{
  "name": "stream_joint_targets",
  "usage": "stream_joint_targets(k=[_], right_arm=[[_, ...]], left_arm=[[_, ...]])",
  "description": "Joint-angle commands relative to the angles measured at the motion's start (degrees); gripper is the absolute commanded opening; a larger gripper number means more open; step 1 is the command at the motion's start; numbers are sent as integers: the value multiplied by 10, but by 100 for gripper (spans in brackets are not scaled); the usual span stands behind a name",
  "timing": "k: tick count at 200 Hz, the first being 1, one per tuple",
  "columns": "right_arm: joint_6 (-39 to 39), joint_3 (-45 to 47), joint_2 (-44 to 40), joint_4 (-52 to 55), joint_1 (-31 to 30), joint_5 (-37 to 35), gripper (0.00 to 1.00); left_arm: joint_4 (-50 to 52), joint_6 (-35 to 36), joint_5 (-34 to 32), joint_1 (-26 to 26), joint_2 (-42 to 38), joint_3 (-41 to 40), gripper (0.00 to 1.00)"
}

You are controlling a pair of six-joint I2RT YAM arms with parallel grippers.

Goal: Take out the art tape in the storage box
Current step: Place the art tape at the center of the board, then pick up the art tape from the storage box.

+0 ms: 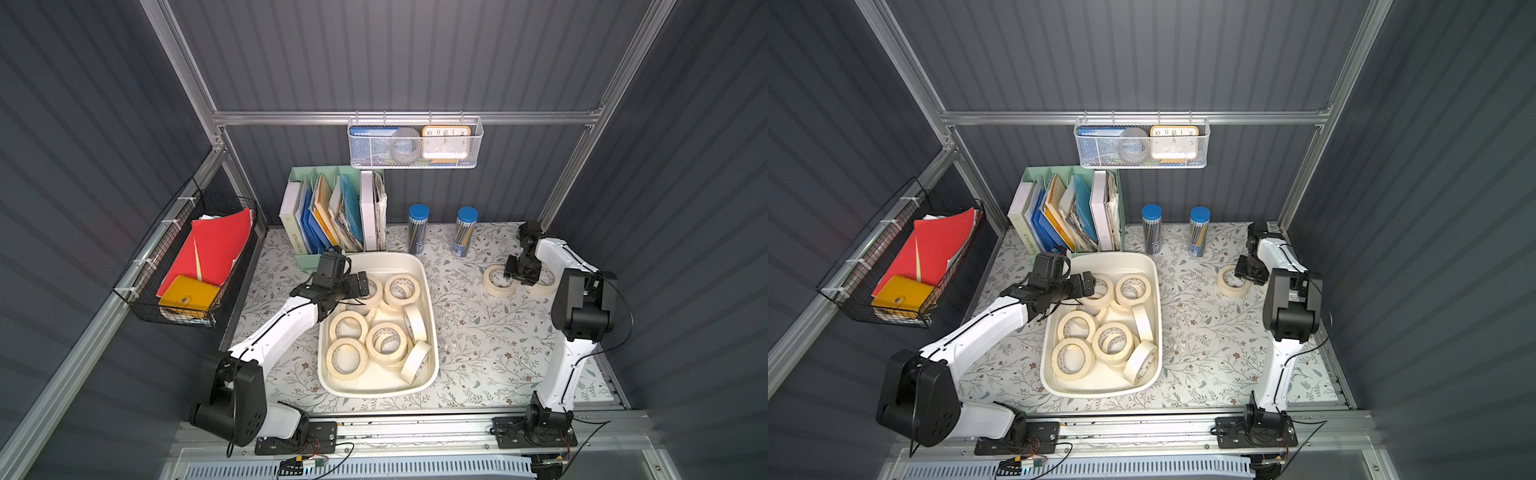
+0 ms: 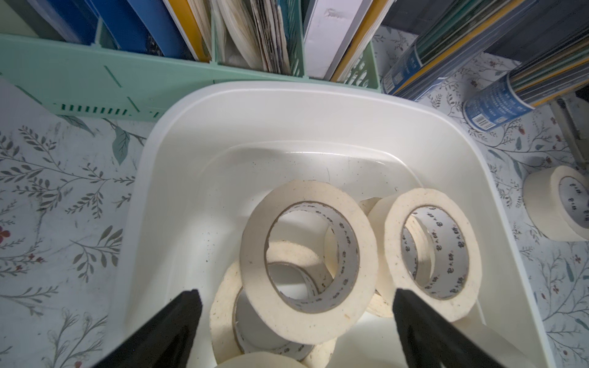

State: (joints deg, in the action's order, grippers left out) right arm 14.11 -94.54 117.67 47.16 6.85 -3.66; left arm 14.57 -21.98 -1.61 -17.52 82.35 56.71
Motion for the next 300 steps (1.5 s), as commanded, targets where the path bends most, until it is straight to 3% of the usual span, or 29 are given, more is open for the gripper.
stream_joint_targets(k=[1, 30, 66, 98, 139, 165, 197, 300], right_arm=[[-3, 4, -59, 13, -36, 6, 56], [16, 74, -136, -8, -132, 18, 56], [44, 114, -191, -4, -244, 37, 56], [64, 129, -234, 1, -299, 48, 56], [78, 115, -248, 1, -360, 67, 56], [75, 69, -219, 13, -390, 64, 56], [74, -6, -167, 6, -426, 68, 56], [77, -337, 67, 65, -503, 86, 56]], left_arm=[[4, 10, -15, 8, 41, 25, 100], [3, 18, -17, 13, 108, 52, 99], [-5, 17, -16, 20, 148, 71, 90], [-9, 12, 5, 25, 178, 77, 74], [-10, 7, 2, 25, 181, 77, 35], [7, 21, -18, 25, 155, 86, 25], [38, 47, -52, 24, 119, 115, 23], [64, 46, -49, -5, 43, 108, 27]])
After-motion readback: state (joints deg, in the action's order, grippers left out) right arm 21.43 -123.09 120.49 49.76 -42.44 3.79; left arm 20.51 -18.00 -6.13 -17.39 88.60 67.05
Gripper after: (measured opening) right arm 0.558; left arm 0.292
